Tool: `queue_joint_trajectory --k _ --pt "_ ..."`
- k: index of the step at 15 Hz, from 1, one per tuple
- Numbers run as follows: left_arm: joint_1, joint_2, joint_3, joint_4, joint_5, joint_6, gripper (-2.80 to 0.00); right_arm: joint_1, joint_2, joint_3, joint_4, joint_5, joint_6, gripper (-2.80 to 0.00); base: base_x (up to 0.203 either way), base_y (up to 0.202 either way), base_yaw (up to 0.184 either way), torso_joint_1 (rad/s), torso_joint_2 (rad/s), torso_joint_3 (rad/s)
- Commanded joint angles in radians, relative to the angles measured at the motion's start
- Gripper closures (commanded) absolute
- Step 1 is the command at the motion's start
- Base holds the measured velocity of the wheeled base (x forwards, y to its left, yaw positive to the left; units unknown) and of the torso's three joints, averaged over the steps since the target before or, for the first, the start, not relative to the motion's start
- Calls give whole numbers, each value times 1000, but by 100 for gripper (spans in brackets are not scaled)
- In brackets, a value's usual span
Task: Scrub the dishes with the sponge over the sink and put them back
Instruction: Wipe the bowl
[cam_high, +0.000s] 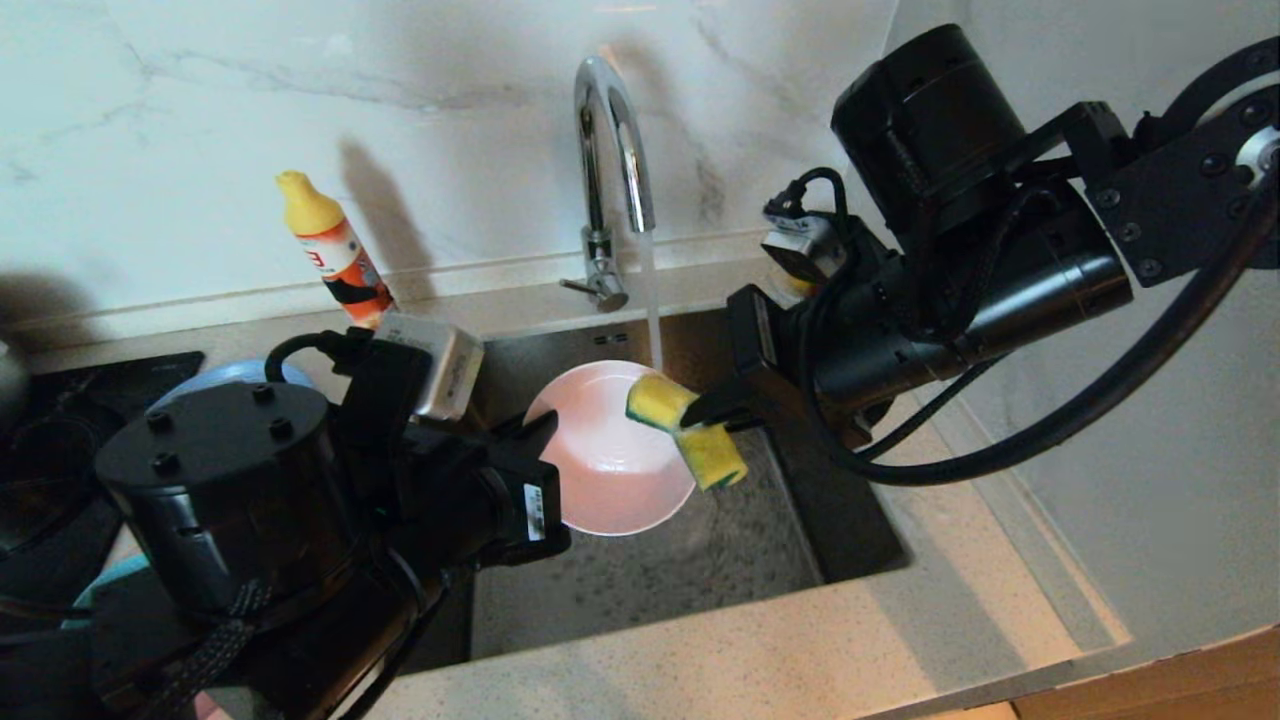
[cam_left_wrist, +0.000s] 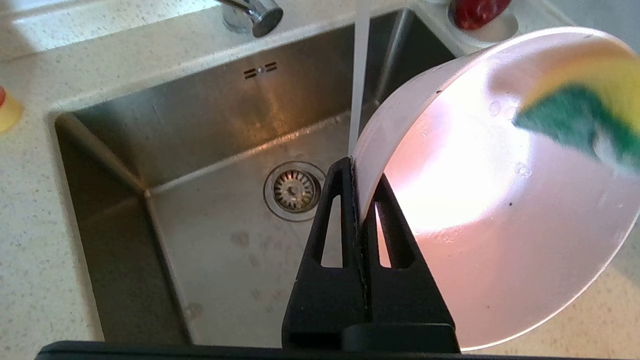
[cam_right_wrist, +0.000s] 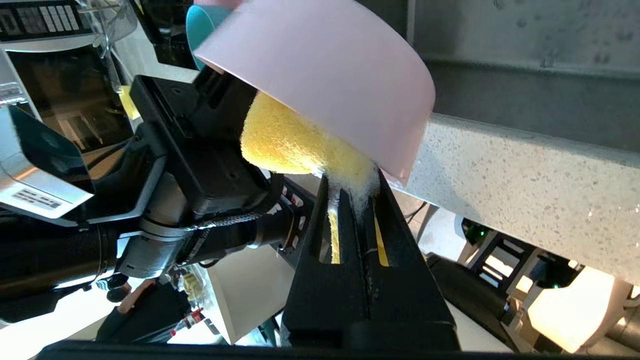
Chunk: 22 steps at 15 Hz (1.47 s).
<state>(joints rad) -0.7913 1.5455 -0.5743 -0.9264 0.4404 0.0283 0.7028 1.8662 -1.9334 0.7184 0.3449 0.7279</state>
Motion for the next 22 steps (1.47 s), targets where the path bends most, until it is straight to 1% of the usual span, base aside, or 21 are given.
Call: queue_joint_trajectory --k 1,3,5,10,14,18,22 --pt "-2 1 4 -5 1 2 0 11 9 -2 -6 10 2 0 0 0 0 0 0 0" --pt "-3 2 4 -5 1 2 0 16 22 -2 -25 28 2 0 0 0 0 0 0 0" --pt "-5 2 4 -5 1 2 0 20 32 -2 -38 29 2 0 0 0 0 0 0 0" --pt "-6 1 2 -5 1 2 0 71 51 -2 -39 26 2 0 0 0 0 0 0 0" --pt "-6 1 2 -5 2 2 0 70 48 0 -27 26 4 0 0 0 0 0 0 0" --pt "-6 -4 -10 -5 3 1 0 55 39 5 37 26 4 0 0 0 0 0 0 0" --pt "-6 -18 -13 -5 3 -2 0 52 50 8 52 26 5 0 0 0 0 0 0 0"
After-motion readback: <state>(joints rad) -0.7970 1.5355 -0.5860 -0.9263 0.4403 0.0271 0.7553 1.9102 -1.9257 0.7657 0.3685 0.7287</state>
